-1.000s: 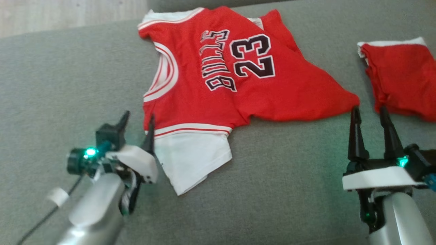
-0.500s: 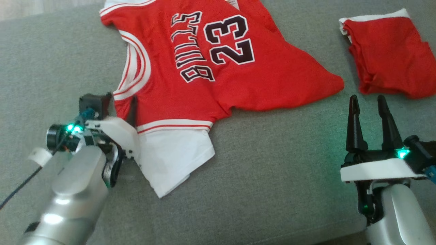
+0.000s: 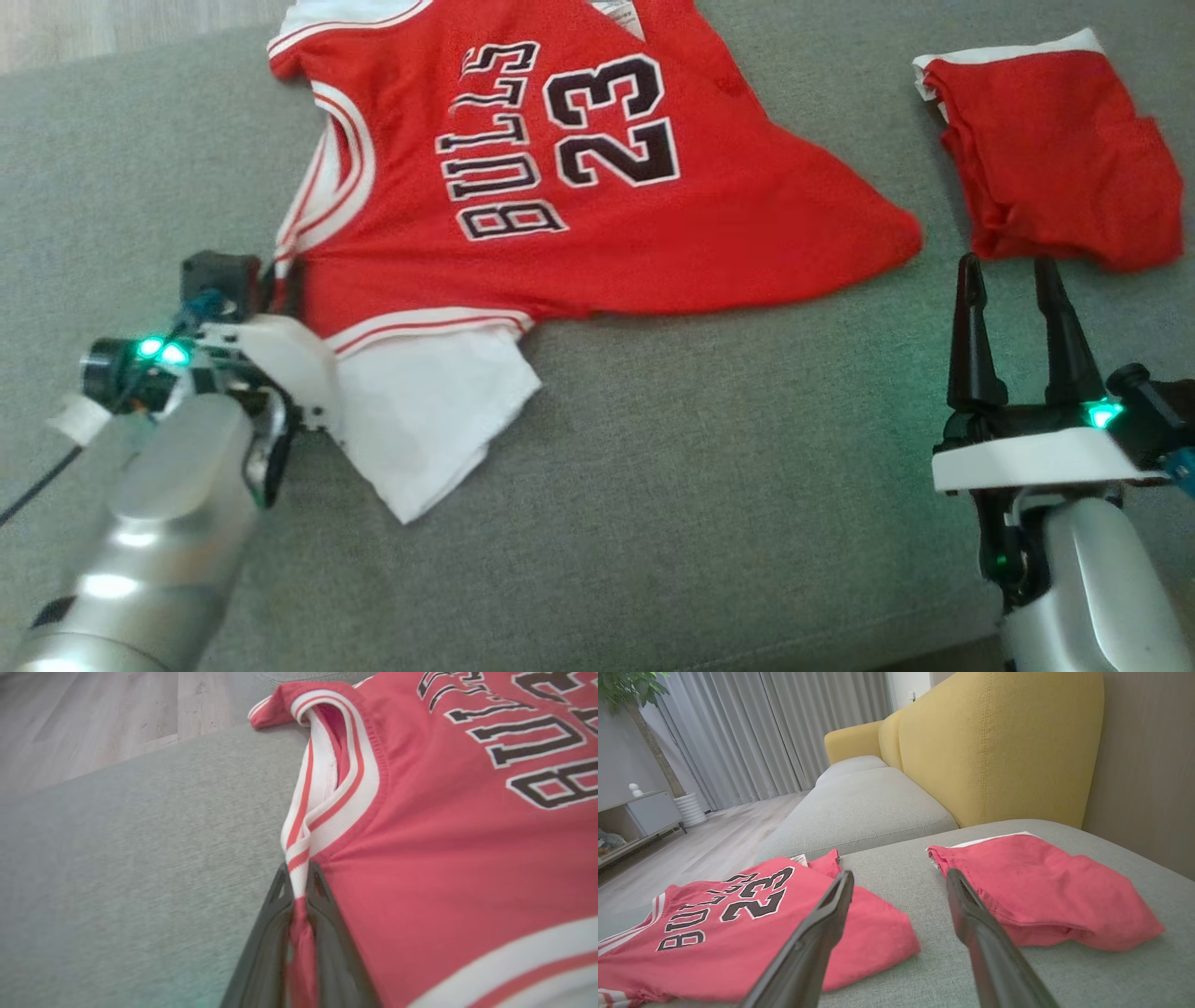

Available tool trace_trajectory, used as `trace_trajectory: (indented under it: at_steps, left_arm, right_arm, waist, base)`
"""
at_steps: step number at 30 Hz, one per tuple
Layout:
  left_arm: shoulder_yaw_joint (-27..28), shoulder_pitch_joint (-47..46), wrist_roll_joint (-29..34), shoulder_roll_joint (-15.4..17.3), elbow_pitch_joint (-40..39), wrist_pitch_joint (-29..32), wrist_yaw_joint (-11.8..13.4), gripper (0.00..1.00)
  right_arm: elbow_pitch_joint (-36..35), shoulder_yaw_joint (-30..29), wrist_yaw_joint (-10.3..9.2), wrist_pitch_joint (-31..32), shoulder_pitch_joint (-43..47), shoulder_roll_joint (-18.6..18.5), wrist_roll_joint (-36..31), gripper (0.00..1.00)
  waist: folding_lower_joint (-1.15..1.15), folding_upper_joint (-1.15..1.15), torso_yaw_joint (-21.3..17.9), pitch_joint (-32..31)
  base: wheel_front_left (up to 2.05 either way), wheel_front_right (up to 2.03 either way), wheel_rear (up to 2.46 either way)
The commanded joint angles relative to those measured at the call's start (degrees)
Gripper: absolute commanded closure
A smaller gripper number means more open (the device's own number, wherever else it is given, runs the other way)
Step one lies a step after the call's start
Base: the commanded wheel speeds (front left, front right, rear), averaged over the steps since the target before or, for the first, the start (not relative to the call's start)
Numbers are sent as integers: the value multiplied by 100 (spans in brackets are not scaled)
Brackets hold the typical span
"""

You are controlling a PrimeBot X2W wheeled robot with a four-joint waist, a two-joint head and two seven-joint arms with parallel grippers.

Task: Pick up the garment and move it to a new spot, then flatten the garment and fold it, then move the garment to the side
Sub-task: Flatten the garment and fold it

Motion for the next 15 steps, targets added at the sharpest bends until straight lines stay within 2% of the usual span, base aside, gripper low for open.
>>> trace_trajectory:
  at_steps: [1,7,11,12,13,15]
  left_arm:
    - [198,-240,52,343,-12,-49,82,100]
    - [168,-463,189,618,190,-139,167,100]
    - [99,-561,266,692,280,-234,132,100]
    - [67,-573,285,685,278,-290,87,61]
    - [77,-577,266,667,293,-342,75,0]
    - [65,-586,259,615,287,-491,38,0]
  right_arm:
    - [-155,115,-4,-36,-110,-38,-24,0]
    - [-112,150,-4,-37,-111,-38,-60,0]
    - [-94,172,-4,-37,-111,-38,-87,0]
    - [-84,173,-4,-37,-107,-38,-95,0]
    - [-73,171,-4,-37,-102,-38,-102,0]
    - [-54,161,-4,-37,-89,-38,-113,0]
  waist:
    - [0,0,15,-20]
    - [0,0,71,-104]
    - [0,0,122,-156]
    - [0,0,136,-174]
    - [0,0,152,-195]
    - [0,0,187,-243]
  base:
    - [0,0,0]
    - [0,0,0]
    - [0,0,0]
    - [0,0,0]
    - [0,0,0]
    - [0,0,0]
